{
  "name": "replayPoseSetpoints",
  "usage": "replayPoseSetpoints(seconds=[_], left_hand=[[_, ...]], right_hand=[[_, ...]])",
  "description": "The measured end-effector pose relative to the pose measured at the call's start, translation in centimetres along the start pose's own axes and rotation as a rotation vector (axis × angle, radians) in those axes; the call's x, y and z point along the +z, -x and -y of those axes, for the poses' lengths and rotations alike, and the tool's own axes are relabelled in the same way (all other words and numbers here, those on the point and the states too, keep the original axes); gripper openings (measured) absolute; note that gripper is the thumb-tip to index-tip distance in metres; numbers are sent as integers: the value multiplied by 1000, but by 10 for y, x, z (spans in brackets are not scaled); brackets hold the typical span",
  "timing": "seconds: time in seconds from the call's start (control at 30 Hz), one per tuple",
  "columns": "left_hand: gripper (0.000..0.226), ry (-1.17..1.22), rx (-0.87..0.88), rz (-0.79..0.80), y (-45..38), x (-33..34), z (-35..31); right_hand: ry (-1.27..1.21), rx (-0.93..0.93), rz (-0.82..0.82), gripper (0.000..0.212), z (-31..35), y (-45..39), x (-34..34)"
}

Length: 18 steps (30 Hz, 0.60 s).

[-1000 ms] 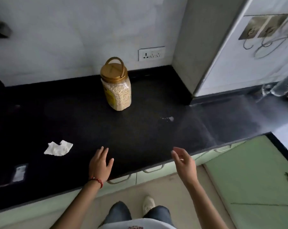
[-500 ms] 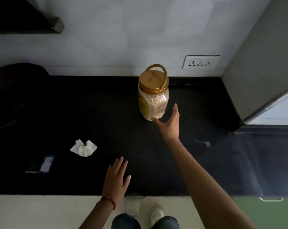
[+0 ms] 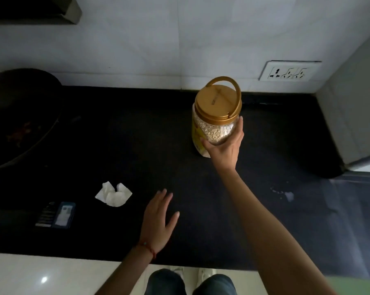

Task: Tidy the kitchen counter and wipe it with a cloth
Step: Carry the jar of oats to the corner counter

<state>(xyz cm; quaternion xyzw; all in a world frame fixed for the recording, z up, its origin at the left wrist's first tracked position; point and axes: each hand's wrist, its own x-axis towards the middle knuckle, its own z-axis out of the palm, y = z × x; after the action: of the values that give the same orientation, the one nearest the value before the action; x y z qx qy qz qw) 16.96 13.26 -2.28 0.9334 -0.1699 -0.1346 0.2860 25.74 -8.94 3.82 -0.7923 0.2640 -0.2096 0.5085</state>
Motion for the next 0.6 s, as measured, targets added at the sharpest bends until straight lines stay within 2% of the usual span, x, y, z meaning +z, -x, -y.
replayPoseSetpoints(seconds=[0.13, 0.2, 0.27, 0.4, 0.53, 0.6], left_hand=[[50, 329, -69, -146, -90, -41, -38], [46, 550, -187, -129, -141, -59, -56], [45, 750, -232, -59, -187, -69, -69], [48, 922, -235, 140, -239, -70, -93], [53, 995, -307, 184, -252, -59, -95], [44, 981, -286, 191, -245, -59, -89]], right_hand=[[36, -13, 21, 113, -1, -6, -6], [32, -17, 28, 112, -1, -7, -9], [36, -21, 27, 111, -1, -7, -10], [23, -24, 31, 112, -2, -7, -9], [14, -12, 48, 112, -3, -7, -9], [12, -16, 75, 112, -5, -4, -13]])
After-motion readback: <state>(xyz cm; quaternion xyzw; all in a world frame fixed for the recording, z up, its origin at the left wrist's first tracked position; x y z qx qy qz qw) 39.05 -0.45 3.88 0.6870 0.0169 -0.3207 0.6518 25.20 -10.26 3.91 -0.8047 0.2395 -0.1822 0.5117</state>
